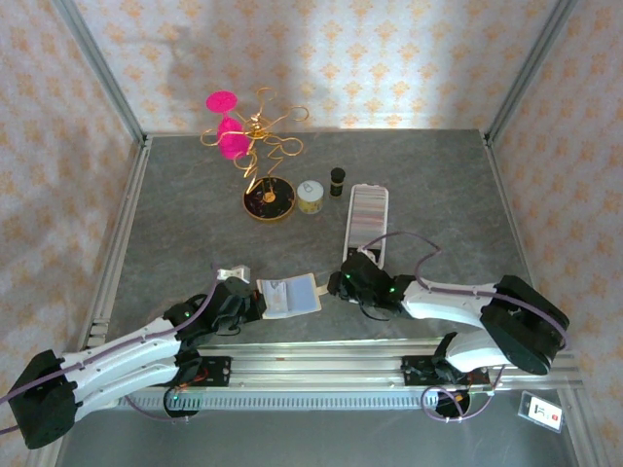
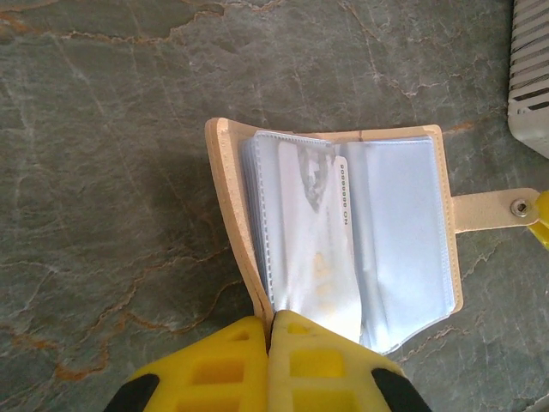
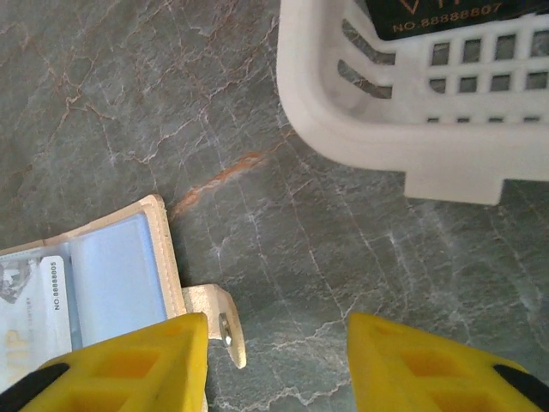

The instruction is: Put the credit cards into the card holder

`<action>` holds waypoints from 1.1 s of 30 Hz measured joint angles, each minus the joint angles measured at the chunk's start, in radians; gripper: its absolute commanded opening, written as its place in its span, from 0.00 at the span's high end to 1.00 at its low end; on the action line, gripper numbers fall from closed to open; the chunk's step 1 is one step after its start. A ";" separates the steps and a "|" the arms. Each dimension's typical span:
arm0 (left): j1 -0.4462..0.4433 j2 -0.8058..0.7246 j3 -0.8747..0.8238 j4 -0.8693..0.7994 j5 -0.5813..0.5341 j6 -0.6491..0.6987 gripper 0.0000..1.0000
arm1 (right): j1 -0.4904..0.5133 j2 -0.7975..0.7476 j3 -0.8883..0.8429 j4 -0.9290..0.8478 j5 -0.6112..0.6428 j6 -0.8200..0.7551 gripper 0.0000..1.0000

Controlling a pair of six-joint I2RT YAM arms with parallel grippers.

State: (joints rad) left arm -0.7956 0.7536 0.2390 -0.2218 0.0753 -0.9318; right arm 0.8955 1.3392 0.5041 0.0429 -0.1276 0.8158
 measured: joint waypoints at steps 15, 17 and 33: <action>0.000 -0.002 0.000 0.000 0.023 -0.001 1.00 | -0.006 -0.019 -0.041 0.137 -0.082 0.022 0.79; 0.000 -0.005 0.000 0.000 0.023 0.000 1.00 | -0.006 -0.019 -0.042 0.139 -0.082 0.022 0.80; 0.000 -0.021 0.024 -0.026 0.037 0.000 0.80 | -0.006 -0.012 -0.052 0.176 -0.115 0.025 1.00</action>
State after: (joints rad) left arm -0.7956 0.7326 0.2634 -0.2481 0.1127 -0.9318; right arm 0.8894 1.3270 0.4519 0.2192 -0.2428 0.8410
